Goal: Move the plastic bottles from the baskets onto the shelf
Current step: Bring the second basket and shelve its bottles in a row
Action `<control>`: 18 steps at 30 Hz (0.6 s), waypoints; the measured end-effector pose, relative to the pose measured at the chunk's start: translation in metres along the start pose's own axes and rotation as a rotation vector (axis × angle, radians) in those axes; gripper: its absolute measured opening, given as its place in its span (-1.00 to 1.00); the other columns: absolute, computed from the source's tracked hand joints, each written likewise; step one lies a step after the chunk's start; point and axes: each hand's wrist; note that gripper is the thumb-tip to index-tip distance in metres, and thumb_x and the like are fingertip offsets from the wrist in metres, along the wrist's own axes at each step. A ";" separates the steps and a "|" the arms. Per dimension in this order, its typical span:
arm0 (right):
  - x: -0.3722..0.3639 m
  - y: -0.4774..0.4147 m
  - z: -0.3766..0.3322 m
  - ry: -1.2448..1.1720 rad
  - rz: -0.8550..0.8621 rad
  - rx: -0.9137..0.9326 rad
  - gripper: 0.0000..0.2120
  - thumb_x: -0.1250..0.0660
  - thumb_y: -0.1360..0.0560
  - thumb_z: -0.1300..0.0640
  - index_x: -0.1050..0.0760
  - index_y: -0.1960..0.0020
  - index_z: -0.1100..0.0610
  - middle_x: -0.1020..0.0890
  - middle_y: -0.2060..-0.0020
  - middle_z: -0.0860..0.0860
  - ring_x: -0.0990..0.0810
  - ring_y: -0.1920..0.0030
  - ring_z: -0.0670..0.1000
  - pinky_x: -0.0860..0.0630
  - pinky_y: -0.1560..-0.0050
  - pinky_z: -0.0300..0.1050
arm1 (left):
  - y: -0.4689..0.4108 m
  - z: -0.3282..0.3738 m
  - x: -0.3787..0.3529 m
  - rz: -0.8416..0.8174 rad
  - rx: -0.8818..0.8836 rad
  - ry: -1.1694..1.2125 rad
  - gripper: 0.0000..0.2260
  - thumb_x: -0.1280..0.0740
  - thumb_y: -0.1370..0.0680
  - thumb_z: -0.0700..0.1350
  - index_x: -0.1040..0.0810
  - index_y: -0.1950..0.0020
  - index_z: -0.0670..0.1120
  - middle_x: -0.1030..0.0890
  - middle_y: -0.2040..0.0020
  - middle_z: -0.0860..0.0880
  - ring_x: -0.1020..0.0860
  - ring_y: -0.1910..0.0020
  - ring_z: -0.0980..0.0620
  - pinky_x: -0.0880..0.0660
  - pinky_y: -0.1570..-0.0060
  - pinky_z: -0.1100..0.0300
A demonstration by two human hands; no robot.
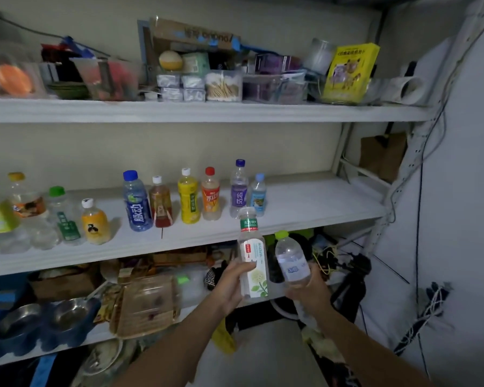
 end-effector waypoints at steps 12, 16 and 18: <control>-0.020 -0.149 -0.006 -0.061 0.279 -0.047 -0.35 -0.59 -0.13 0.42 -0.42 -0.13 0.19 -0.61 0.04 0.10 -0.60 0.06 0.12 -0.59 0.14 -0.07 | -0.183 0.051 0.004 -0.117 0.006 -0.419 -0.34 -0.62 -0.09 -0.06 -0.48 -0.12 -0.11 -0.62 -0.15 -0.14 -0.59 -0.14 -0.18 -0.50 -0.15 -0.27; -0.010 -0.185 -0.028 -0.071 0.322 -0.037 -0.39 -0.60 -0.16 0.40 -0.35 -0.06 0.18 -0.55 0.05 0.04 -0.56 0.03 0.07 -0.49 0.10 -0.11 | -0.224 0.056 -0.021 -0.148 0.003 -0.422 -0.38 -0.61 -0.13 -0.10 -0.48 -0.13 -0.03 -0.63 -0.15 -0.05 -0.57 -0.17 -0.10 -0.46 -0.22 -0.22; -0.004 -0.215 -0.040 -0.116 0.358 0.025 -0.36 -0.59 -0.18 0.41 -0.30 -0.08 0.14 -0.53 0.03 0.04 -0.53 0.03 0.04 -0.48 0.08 -0.11 | -0.245 0.060 -0.038 -0.148 -0.032 -0.488 -0.50 -0.57 -0.25 -0.20 -0.47 -0.11 0.01 -0.60 -0.11 0.03 -0.55 -0.16 -0.03 -0.47 -0.24 -0.10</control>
Point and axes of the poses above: each hand's wrist, its own y-axis away from the middle knuckle, its own x-axis out of the back of the hand, z = x × y
